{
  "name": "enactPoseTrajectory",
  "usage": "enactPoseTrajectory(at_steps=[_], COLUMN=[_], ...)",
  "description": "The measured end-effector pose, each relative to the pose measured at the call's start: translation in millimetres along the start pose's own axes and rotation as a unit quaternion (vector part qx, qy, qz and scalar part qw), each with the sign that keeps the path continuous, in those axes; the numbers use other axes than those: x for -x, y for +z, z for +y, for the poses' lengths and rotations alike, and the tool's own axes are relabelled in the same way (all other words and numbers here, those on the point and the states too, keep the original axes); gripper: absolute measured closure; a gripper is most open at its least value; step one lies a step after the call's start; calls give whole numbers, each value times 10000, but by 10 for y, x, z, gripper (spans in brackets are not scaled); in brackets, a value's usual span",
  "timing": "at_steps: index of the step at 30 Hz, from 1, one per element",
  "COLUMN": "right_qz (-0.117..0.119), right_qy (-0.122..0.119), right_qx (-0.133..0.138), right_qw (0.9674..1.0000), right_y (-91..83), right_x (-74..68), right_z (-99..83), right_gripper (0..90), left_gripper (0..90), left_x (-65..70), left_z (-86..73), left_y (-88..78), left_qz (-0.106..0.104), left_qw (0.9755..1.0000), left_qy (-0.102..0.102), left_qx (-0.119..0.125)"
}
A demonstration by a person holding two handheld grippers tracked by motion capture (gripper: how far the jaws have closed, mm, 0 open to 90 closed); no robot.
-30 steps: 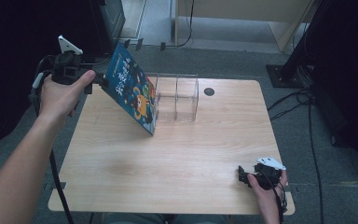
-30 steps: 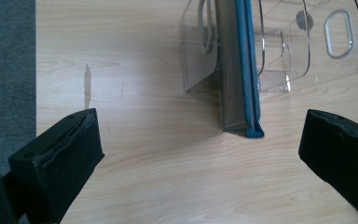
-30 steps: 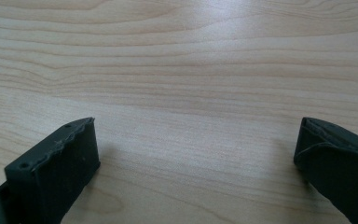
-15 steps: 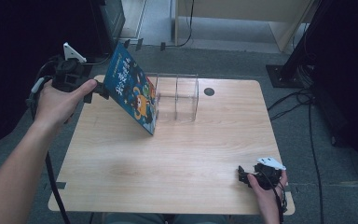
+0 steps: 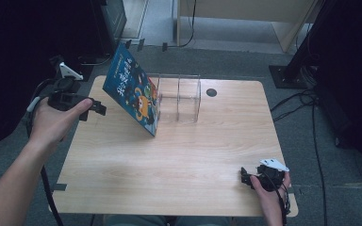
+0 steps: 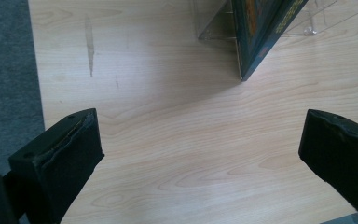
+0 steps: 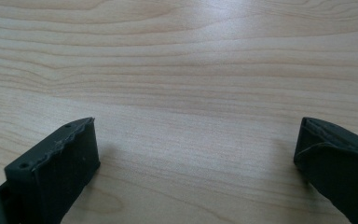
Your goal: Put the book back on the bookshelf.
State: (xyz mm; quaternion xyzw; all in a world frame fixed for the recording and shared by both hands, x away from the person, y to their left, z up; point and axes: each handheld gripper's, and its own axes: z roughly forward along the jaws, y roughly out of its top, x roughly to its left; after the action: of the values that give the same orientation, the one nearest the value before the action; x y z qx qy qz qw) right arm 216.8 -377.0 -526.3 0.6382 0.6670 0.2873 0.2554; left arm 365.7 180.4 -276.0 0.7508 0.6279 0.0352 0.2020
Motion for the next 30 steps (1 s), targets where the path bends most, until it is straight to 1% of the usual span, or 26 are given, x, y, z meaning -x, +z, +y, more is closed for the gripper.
enactPoseTrajectory(at_steps=[3,4,5,6,7,8,9,11,12,14,15,18,20,22,23,25,26,27,29,30], right_qz=[2,-1,2,0,0,0,1,2,3,0,2,3,5,4,4,1,4,3,2,3], right_qy=[0,-1,-1,-3,2,1,2,-1,-3,-2,-1,-9,-7,1,-3,-3,2,1,0,5], right_qx=[-2,1,-2,-1,-1,0,-1,1,-1,0,1,2,1,-2,0,1,0,2,2,1], right_qw=[10000,10000,10000,10000,10000,10000,10000,10000,10000,10000,10000,10000,10000,10000,10000,10000,10000,10000,10000,10000], right_y=[0,0,0,0,0,0,0,0,0,0,0,1,0,0,0,0,0,0,0,0], right_x=[0,0,0,0,0,0,0,0,0,0,0,1,1,0,0,0,-1,0,0,-1], right_z=[0,0,0,0,0,0,0,0,0,0,-1,-1,-1,0,-1,-1,-1,0,0,0], right_gripper=[0,0,0,0,0,0,0,0,0,0,0,0,0,0,0,0,0,0,0,0], left_gripper=[0,0,0,0,0,0,0,0,0,0,0,0,0,0,0,0,0,0,0,0], left_x=[3,3,11,11,22,23,17,14,5,-2,-18,-46,-59,-67,-81,-76,-76,-77,-83,-94], left_z=[-71,-71,-119,-119,-165,-186,-205,-226,-269,-293,-343,-420,-469,-493,-534,-574,-574,-612,-649,-667], left_y=[27,27,54,54,94,115,135,153,191,219,276,361,417,447,513,581,581,640,690,712], left_qz=[-40,-40,-70,-70,2,-16,-71,-73,-56,-77,-51,-75,-36,-26,-45,-6,-6,-30,2,-27], left_qw=[10000,10000,9999,9999,9999,9999,9999,9999,9999,9999,9999,9999,10000,10000,10000,10000,10000,9999,9999,9999], left_qy=[38,38,79,79,136,145,127,119,104,111,103,66,53,48,40,37,37,50,59,43], left_qx=[32,32,29,29,26,16,27,48,89,70,53,30,38,23,-25,-64,-64,-105,-104,-100])
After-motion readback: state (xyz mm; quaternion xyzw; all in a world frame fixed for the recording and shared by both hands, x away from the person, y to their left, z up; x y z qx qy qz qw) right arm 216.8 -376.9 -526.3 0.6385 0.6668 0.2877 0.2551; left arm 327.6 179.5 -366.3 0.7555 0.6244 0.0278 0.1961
